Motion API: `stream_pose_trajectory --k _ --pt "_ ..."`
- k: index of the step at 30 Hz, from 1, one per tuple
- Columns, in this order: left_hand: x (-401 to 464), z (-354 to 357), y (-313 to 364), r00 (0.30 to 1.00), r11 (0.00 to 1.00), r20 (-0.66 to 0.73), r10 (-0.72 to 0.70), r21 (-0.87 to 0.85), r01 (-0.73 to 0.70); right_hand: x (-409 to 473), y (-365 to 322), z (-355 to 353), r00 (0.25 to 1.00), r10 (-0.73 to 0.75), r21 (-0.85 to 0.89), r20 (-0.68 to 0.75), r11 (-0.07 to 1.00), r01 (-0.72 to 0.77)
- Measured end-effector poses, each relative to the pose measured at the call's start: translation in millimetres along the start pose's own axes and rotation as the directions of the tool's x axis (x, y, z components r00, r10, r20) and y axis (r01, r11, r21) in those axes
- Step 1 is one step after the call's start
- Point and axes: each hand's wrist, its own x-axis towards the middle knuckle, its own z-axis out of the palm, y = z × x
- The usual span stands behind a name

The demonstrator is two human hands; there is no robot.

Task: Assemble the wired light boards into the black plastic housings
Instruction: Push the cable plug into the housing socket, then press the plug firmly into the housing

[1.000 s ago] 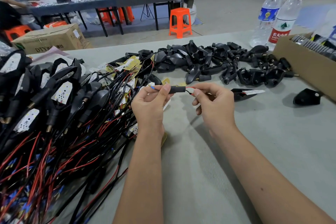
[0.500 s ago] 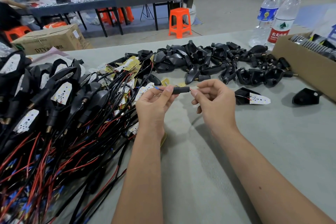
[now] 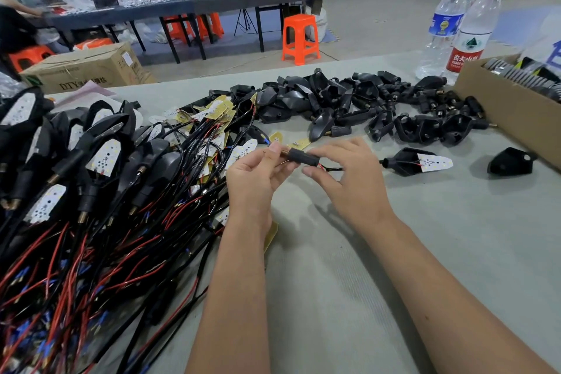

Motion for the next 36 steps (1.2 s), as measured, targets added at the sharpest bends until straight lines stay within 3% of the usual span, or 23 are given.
stream_pose_trajectory --k 8,17,20,23,32,36 --pt "6.3 -8.0 8.2 0.955 0.959 -0.162 0.250 0.177 -0.221 0.1 5.5 2.3 0.999 -0.008 -0.088 -0.037 0.996 0.005" --pt "4.1 -6.5 10.5 0.851 0.837 -0.233 0.471 0.423 -0.348 -0.7 4.6 3.4 1.000 -0.004 -0.031 0.024 1.000 0.005" --pt "4.2 -3.5 10.5 0.902 0.960 -0.332 0.275 0.154 -0.236 -1.1 6.2 2.0 0.999 0.008 -0.033 0.031 0.999 -0.007" --pt "5.0 -5.1 11.8 0.930 0.986 -0.351 0.105 -0.087 -0.144 -0.9 9.5 -0.3 0.998 0.052 -0.029 0.034 0.998 -0.051" --pt "5.9 -10.7 16.8 0.934 0.970 -0.327 0.141 -0.144 -0.197 1.7 11.9 -5.4 0.995 0.046 -0.087 0.086 0.995 -0.039" --pt "5.3 -6.9 20.5 0.973 0.951 -0.230 0.029 -0.292 -0.098 1.1 10.8 -3.1 0.987 0.087 -0.008 0.137 0.996 -0.087"
